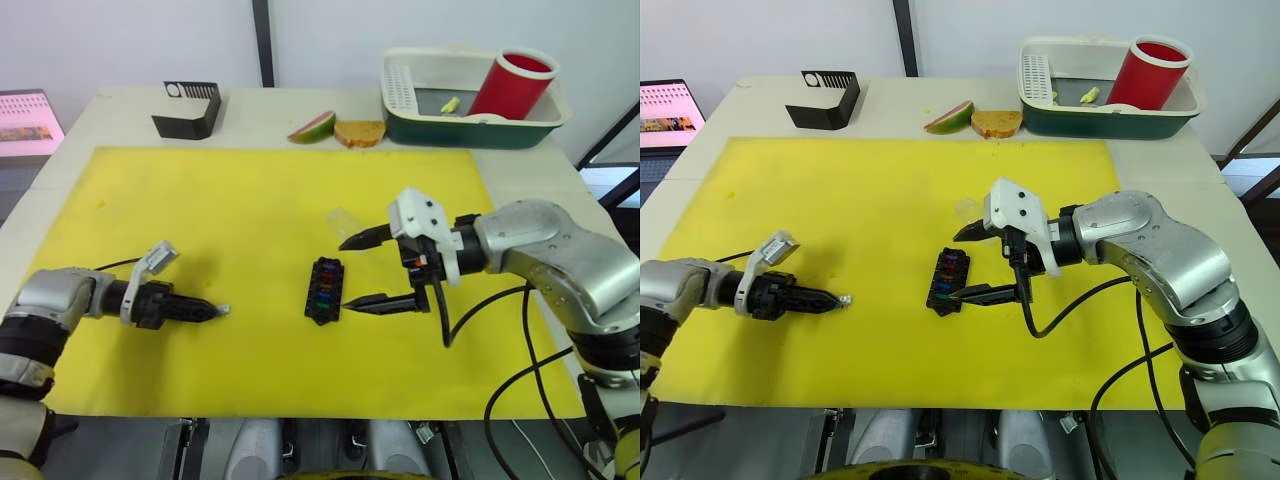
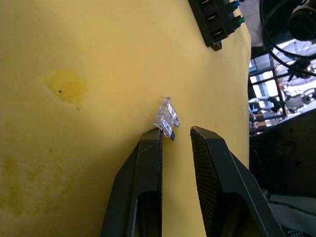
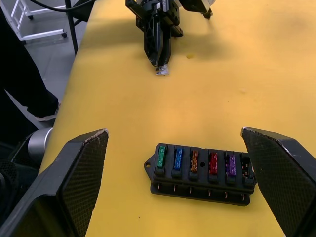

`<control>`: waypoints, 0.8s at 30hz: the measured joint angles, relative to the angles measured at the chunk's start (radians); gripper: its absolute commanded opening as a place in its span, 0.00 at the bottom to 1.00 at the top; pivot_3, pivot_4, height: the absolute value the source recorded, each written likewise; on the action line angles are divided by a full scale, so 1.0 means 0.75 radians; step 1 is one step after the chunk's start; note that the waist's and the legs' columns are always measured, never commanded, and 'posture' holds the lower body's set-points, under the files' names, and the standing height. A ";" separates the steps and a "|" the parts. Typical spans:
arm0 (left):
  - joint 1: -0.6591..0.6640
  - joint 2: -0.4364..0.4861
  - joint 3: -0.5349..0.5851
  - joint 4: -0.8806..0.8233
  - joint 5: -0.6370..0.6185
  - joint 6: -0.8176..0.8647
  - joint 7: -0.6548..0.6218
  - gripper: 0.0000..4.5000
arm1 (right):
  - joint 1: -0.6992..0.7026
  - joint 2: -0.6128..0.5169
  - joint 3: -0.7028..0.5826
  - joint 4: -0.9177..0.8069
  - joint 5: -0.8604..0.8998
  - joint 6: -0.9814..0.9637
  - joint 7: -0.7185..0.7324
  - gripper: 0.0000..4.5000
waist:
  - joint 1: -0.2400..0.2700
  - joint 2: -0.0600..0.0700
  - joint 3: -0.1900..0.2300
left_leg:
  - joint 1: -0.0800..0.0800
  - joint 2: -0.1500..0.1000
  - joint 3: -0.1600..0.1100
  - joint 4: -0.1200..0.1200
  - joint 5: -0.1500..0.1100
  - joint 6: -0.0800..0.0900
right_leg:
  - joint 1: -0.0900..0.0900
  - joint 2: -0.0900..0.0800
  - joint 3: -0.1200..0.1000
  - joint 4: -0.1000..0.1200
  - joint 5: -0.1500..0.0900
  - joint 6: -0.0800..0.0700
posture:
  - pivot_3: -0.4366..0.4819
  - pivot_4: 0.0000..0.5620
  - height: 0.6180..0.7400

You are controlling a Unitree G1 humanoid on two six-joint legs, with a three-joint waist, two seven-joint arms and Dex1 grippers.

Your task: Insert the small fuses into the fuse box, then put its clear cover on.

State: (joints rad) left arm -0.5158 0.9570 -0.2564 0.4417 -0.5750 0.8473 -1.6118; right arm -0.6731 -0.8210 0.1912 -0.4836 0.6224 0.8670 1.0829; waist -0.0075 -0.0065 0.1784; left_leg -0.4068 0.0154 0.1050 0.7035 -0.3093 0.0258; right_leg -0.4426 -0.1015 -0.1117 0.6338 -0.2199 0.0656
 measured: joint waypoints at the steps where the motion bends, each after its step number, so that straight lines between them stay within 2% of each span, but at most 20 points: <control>1: 0.001 -0.005 0.005 0.002 0.005 0.000 0.000 0.22 | 0.000 0.000 0.000 0.000 -0.002 0.000 0.000 1.00 | 0.001 0.000 0.000 | 0.000 0.000 0.000 0.000 0.000 0.000 | 0.000 0.000 0.000 0.000 0.000 0.000 | 0.48 0.27 1.00; 2: 0.001 -0.008 0.007 0.003 0.009 0.000 0.000 0.22 | 0.000 0.000 0.001 0.000 -0.004 0.000 0.000 1.00 | 0.001 0.000 0.000 | 0.000 0.000 0.000 0.000 0.000 0.000 | 0.000 0.000 0.000 0.000 0.000 0.000 | 0.48 0.27 1.00; 5: 0.003 -0.021 0.023 0.005 0.029 -0.001 0.003 0.01 | 0.000 0.000 0.006 0.001 -0.016 0.000 0.000 1.00 | 0.002 0.000 0.000 | 0.000 0.000 0.000 0.000 0.000 0.000 | 0.000 0.000 0.000 0.000 0.000 0.000 | 0.48 0.27 1.00; 17: 0.028 -0.033 0.098 -0.037 0.053 0.000 0.022 0.01 | 0.000 0.002 0.025 0.010 -0.028 -0.002 0.003 1.00 | -0.001 0.000 0.000 | 0.000 0.000 0.000 0.000 0.000 0.000 | 0.000 0.000 0.000 0.000 0.000 0.000 | 0.48 0.27 1.00; 20: 0.019 -0.032 0.151 -0.137 0.038 0.011 0.033 0.01 | 0.000 0.004 0.013 0.010 -0.011 0.009 -0.005 1.00 | 0.000 0.000 0.000 | -0.001 0.000 -0.001 0.001 0.000 0.000 | 0.000 -0.001 0.000 0.000 0.000 0.000 | 0.48 0.27 1.00; 24: -0.060 0.008 0.211 -0.392 -0.014 0.026 0.032 0.01 | -0.026 0.028 -0.040 0.010 0.071 0.103 -0.044 1.00 | -0.002 -0.001 0.000 | -0.001 0.000 -0.001 0.001 0.000 0.000 | 0.000 -0.001 0.000 0.000 0.000 0.000 | 0.48 0.27 1.00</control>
State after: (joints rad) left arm -0.5608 0.9633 -0.0985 0.1478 -0.5854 0.8668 -1.5877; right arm -0.6924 -0.7999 0.1615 -0.4762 0.6757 0.9441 1.0498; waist -0.0087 -0.0071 0.1787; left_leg -0.4077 0.0154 0.1040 0.7045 -0.3095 0.0260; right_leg -0.4426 -0.1020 -0.1120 0.6337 -0.2198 0.0656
